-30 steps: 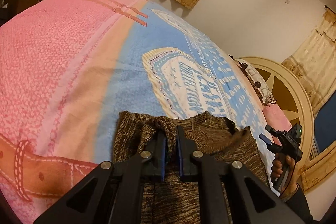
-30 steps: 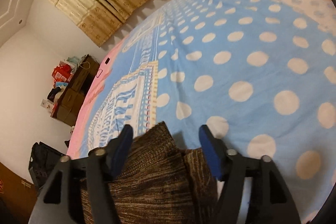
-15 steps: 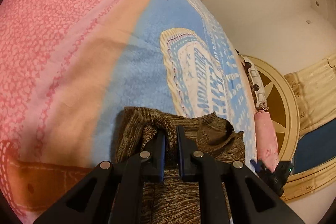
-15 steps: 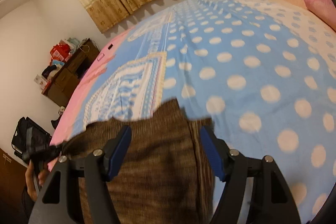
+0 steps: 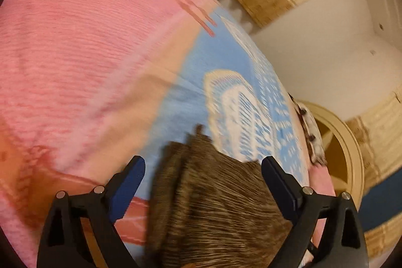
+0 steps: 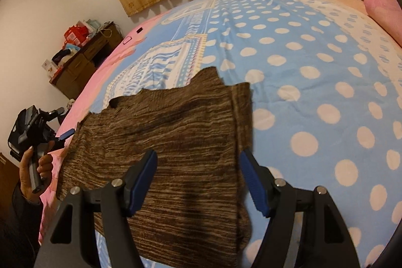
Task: Fold small clothes
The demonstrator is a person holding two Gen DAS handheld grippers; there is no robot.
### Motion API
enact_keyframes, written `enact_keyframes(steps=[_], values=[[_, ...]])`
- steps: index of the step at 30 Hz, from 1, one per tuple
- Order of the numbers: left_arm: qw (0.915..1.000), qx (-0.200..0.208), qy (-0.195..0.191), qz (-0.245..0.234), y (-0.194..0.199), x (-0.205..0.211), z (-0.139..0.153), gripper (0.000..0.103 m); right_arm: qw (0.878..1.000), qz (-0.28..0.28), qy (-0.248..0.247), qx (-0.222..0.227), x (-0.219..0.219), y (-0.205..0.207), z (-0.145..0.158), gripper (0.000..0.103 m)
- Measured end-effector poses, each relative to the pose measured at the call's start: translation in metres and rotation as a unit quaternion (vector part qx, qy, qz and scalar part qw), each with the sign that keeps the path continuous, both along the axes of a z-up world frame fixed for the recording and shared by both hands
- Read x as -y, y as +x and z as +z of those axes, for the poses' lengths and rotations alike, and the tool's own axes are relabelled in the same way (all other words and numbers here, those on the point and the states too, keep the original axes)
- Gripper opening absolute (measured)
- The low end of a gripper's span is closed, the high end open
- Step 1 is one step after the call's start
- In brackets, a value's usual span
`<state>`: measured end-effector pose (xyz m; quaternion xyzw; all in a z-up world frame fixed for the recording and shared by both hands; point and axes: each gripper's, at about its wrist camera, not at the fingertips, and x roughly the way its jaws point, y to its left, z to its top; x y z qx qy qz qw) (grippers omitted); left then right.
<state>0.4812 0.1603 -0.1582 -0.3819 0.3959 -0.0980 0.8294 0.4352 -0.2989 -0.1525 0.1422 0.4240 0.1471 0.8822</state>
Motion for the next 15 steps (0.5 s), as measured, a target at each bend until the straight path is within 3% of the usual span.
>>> enact_keyframes(steps=[4, 8, 9, 15], values=[[0.9998, 0.001, 0.021, 0.000, -0.026, 0.002, 0.006, 0.094, 1.000, 0.010, -0.009, 0.007, -0.007, -0.009, 0.002, 0.070], [0.9898, 0.063, 0.125, -0.024, -0.082, 0.027, 0.029, 0.094, 1.000, -0.003, -0.008, 0.011, 0.005, -0.026, 0.008, 0.060], [0.9872, 0.075, 0.137, -0.033, -0.098, 0.033, 0.030, 0.094, 1.000, -0.006, -0.008, 0.011, 0.008, -0.031, 0.009, 0.057], [0.9882, 0.066, 0.118, -0.072, -0.140, 0.046, 0.018, 0.094, 1.000, -0.005, -0.028, 0.002, 0.016, -0.058, 0.011, 0.049]])
